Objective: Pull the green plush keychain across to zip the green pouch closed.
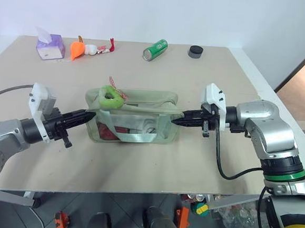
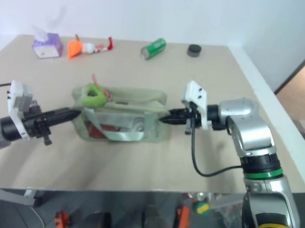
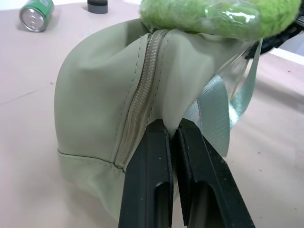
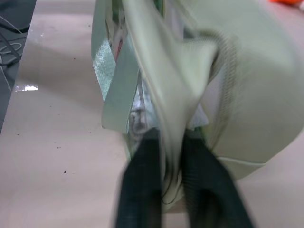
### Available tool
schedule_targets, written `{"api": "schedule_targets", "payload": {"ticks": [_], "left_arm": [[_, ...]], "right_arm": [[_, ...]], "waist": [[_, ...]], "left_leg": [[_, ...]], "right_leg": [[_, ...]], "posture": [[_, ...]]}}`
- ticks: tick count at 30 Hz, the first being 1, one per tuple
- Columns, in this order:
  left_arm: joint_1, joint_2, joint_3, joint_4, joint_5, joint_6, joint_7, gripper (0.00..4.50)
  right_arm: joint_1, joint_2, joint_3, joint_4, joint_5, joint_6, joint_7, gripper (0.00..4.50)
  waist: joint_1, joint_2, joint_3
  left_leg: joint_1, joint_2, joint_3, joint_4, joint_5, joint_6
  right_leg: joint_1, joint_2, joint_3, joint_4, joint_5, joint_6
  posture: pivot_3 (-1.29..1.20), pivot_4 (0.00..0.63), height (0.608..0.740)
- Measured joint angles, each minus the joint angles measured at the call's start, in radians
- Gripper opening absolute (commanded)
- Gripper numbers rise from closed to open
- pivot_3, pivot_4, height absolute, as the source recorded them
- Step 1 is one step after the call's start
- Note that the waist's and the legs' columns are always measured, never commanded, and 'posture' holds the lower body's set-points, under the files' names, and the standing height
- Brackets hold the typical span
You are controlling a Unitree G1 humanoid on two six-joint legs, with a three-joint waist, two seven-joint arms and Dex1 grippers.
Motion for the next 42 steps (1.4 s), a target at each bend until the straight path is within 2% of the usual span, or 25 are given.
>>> {"api": "schedule_targets", "payload": {"ticks": [5, 8, 15, 19, 23, 27, 30, 42], "left_arm": [[0.002, -0.017, -0.011, 0.002, 0.028, -0.034, -0.001, 0.00], [0.001, -0.027, -0.020, 0.005, 0.034, -0.051, 0.000, 0.00], [-0.002, -0.037, -0.024, 0.016, 0.048, -0.068, 0.000, 0.00], [-0.004, -0.042, -0.028, 0.021, 0.054, -0.079, -0.001, 0.00], [-0.016, -0.048, -0.040, 0.024, 0.063, -0.085, -0.002, 0.00], [-0.028, -0.055, -0.053, 0.032, 0.069, -0.089, -0.003, 0.00], [-0.035, -0.056, -0.058, 0.040, 0.072, -0.091, -0.003, 0.00], [-0.041, -0.062, -0.074, 0.043, 0.075, -0.109, -0.003, 0.00]], "right_arm": [[-0.002, -0.008, -0.004, 0.006, 0.032, 0.053, 0.012, 3.40], [-0.017, -0.039, -0.053, 0.006, 0.085, 0.086, 0.031, 4.45], [-0.202, -0.053, -0.241, 0.004, 0.297, 0.225, 0.023, 4.45], [-0.233, -0.002, -0.219, -0.082, 0.331, 0.237, -0.011, 4.45], [-0.192, 0.027, -0.032, -0.204, 0.188, 0.119, -0.046, 4.45], [-0.160, 0.046, 0.137, -0.199, -0.020, -0.074, -0.066, 4.45], [-0.192, 0.100, 0.162, -0.160, -0.082, -0.152, -0.097, 4.45], [-0.267, 0.228, 0.165, -0.056, -0.152, -0.268, -0.130, 4.45]], "waist": [[0.002, 0.000, 0.000], [0.005, 0.000, 0.000], [0.004, 0.001, 0.000], [0.004, 0.000, 0.000], [0.005, 0.001, 0.000], [0.011, 0.001, 0.000], [0.013, 0.001, 0.000], [0.023, 0.001, 0.000]], "left_leg": [[0.000, -0.001, 0.000, 0.000, 0.000, 0.000], [0.000, -0.002, 0.000, 0.000, 0.000, 0.000], [0.000, -0.001, 0.000, 0.000, 0.000, 0.000], [0.000, -0.001, 0.000, 0.000, 0.000, 0.000], [0.000, -0.001, 0.000, 0.000, 0.000, 0.000], [-0.001, -0.002, 0.001, 0.001, 0.000, 0.000], [-0.001, -0.002, 0.001, 0.001, 0.000, 0.000], [-0.001, -0.002, 0.000, 0.001, 0.000, 0.000]], "right_leg": [[0.000, -0.001, 0.000, 0.000, 0.000, 0.001], [0.000, -0.002, 0.000, 0.000, 0.000, 0.001], [0.001, -0.002, 0.000, 0.000, 0.000, 0.001], [0.001, -0.002, 0.000, 0.000, 0.000, 0.001], [0.001, -0.002, 0.000, 0.000, 0.000, 0.001], [0.000, -0.004, 0.000, 0.000, 0.000, 0.002], [0.000, -0.004, 0.000, 0.000, 0.000, 0.003], [0.000, -0.004, -0.001, 0.000, 0.000, 0.002]], "posture": [[0.00, 0.150, 0.740], [0.00, 0.150, 0.740], [0.00, 0.150, 0.740], [0.00, 0.150, 0.740], [0.00, 0.150, 0.740], [0.00, 0.150, 0.740], [0.00, 0.150, 0.740], [0.00, 0.150, 0.740]]}}
